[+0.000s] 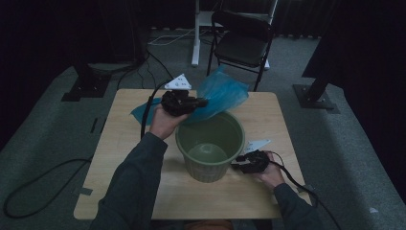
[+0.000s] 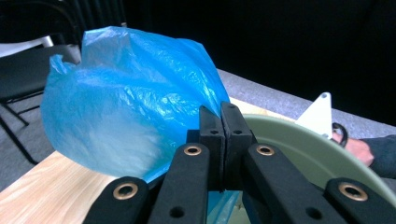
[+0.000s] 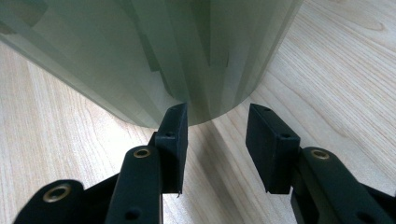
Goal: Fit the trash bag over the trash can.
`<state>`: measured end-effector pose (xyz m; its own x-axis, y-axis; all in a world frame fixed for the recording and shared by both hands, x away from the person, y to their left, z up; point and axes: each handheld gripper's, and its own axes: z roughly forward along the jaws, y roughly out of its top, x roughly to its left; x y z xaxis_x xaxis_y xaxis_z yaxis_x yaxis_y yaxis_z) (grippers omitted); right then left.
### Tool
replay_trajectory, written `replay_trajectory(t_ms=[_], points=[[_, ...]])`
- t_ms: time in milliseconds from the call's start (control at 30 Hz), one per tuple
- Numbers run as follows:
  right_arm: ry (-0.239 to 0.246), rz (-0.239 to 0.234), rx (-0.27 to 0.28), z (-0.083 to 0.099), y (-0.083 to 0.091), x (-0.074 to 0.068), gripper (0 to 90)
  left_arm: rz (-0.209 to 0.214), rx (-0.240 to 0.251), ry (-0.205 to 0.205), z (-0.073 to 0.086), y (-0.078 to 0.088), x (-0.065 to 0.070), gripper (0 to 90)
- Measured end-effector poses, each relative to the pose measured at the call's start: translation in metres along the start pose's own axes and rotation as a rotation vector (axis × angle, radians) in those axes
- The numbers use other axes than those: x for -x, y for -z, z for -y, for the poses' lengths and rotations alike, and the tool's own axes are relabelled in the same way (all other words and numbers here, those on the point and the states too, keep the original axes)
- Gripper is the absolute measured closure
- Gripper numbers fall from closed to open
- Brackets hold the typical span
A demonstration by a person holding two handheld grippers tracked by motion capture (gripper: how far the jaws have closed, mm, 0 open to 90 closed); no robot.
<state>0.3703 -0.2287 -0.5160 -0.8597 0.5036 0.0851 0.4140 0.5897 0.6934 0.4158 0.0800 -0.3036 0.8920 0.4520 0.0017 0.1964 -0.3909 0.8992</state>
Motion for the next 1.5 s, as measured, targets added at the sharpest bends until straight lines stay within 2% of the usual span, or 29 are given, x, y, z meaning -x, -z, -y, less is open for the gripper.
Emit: replay_trajectory(t_ms=[333, 467, 600, 1067, 1333, 1500], points=[[-0.006, 0.007, 0.013, 0.0, 0.002, 0.002, 58.6, 0.055, 0.003, -0.033, -0.017, -0.022, 0.023, 89.0], [-0.01, 0.013, 0.017, 0.0, 0.004, 0.003, 59.0, 0.094, 0.013, -0.041, -0.025, -0.032, 0.035, 89.0], [-0.016, 0.019, 0.018, 0.001, 0.006, 0.005, 59.1, 0.115, 0.008, -0.057, -0.031, -0.041, 0.043, 88.9], [-0.038, 0.037, 0.047, 0.006, 0.018, 0.013, 63.5, 0.183, 0.028, -0.067, -0.05, -0.07, 0.07, 88.9], [-0.03, 0.044, 0.046, 0.006, 0.019, 0.014, 62.8, 0.206, 0.05, -0.072, -0.061, -0.076, 0.088, 88.7], [-0.04, 0.046, 0.041, 0.007, 0.019, 0.014, 62.6, 0.199, 0.059, -0.083, -0.068, -0.075, 0.097, 88.5]])
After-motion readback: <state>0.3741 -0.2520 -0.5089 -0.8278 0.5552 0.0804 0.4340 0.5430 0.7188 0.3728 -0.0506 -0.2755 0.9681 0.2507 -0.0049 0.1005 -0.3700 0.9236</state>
